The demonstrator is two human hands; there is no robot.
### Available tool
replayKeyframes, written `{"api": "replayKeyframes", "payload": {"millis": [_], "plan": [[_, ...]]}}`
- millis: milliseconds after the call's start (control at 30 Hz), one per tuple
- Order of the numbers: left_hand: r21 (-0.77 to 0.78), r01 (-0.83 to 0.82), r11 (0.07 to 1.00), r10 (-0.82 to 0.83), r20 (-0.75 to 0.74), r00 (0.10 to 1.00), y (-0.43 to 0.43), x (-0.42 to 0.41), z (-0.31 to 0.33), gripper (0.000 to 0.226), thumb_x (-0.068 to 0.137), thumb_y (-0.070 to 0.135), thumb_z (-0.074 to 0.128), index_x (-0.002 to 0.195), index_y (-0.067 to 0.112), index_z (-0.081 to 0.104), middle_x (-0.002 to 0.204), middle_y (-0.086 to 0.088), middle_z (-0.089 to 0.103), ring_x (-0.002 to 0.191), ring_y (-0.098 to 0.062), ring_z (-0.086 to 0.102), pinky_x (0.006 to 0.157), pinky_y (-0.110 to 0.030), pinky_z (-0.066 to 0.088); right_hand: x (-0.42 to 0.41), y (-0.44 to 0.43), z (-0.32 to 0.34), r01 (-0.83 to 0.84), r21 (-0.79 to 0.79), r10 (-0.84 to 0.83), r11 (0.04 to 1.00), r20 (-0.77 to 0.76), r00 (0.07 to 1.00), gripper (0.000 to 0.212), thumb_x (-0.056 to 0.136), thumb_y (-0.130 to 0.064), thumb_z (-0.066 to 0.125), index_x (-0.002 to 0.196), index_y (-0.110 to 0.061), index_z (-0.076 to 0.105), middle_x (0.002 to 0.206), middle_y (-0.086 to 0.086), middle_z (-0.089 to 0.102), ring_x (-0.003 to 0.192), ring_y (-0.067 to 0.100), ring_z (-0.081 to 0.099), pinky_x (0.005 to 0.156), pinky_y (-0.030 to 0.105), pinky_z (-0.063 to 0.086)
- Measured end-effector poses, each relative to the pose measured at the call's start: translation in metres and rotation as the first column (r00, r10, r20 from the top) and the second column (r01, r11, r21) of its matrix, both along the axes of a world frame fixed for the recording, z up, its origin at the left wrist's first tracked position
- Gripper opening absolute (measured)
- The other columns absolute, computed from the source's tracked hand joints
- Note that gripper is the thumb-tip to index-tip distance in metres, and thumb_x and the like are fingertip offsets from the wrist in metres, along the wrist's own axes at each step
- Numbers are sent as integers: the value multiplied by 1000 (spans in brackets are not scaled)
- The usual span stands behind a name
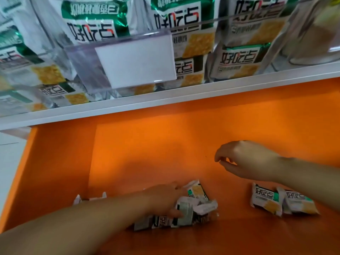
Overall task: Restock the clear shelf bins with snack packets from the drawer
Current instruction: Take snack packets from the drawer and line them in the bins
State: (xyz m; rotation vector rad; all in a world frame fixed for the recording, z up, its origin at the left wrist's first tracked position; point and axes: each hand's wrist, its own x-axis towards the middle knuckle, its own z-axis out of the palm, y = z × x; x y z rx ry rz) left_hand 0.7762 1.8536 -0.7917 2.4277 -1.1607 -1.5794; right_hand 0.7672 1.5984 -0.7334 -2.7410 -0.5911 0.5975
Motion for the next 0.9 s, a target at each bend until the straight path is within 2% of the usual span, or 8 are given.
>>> {"api": "replayKeyframes", "payload": {"millis": [100,200,300,467,533,633,767,900], "plan": [[2,4,1000,-4,37,999,-4,5,7,70,92,44,57,149,35,17,144,-6,29,114,-29,47,84,-33,41,0,2,8,-15,-20,15,1000,-1,1000,25,101,-29,42,123,-30,56,122,-13,58,97,5,55,77,14,37],[-41,-64,997,66,63,996,-8,16,29,63,92,39,58,145,35,26,141,-7,33,118,-27,44,89,-32,41,-1,9,24,-45,-45,46,998,14,999,26,101,-30,41,123,-30,55,124,-12,57,102,7,55,80,17,40],[-117,-59,991,80,189,979,-11,24,65,58,92,42,57,142,27,31,133,-4,38,98,-18,47,77,-28,41,-2,22,49,-74,-52,73,996,-9,997,29,100,-34,45,128,-30,53,127,-11,56,105,8,55,85,22,45],[-300,-135,944,214,249,945,-14,25,133,52,89,48,57,132,29,35,126,0,37,92,-11,39,70,-24,32,-6,44,100,71,133,-43,989,-205,978,78,81,-48,70,144,-25,30,139,-8,46,116,10,52,86,17,44],[-372,-158,915,269,270,924,-12,20,163,52,88,49,58,132,32,35,118,3,38,93,-12,44,71,-26,37,-9,49,123,148,200,-106,968,-207,973,73,79,-42,74,138,-25,36,129,-6,53,102,8,56,75,12,46],[-433,-143,890,312,349,884,-4,10,208,53,87,52,58,132,35,35,115,8,37,96,-13,48,80,-32,45,-19,53,158,242,284,-199,928,-173,965,53,80,-35,75,123,-24,46,101,-3,62,82,9,61,69,28,54],[-545,-134,828,409,422,809,9,-4,253,52,86,51,59,131,40,36,118,20,33,102,-6,47,85,-26,44,-33,59,205,216,341,-228,915,-7,974,30,82,-28,73,104,-21,54,86,-2,62,72,9,59,65,29,51],[-690,-216,691,580,351,735,23,-11,281,54,82,56,57,131,45,36,127,20,35,112,-2,43,91,-22,39,-45,61,237,114,342,-236,933,343,909,31,80,-15,70,91,-32,47,84,-15,45,77,-9,45,65,12,38]]}}
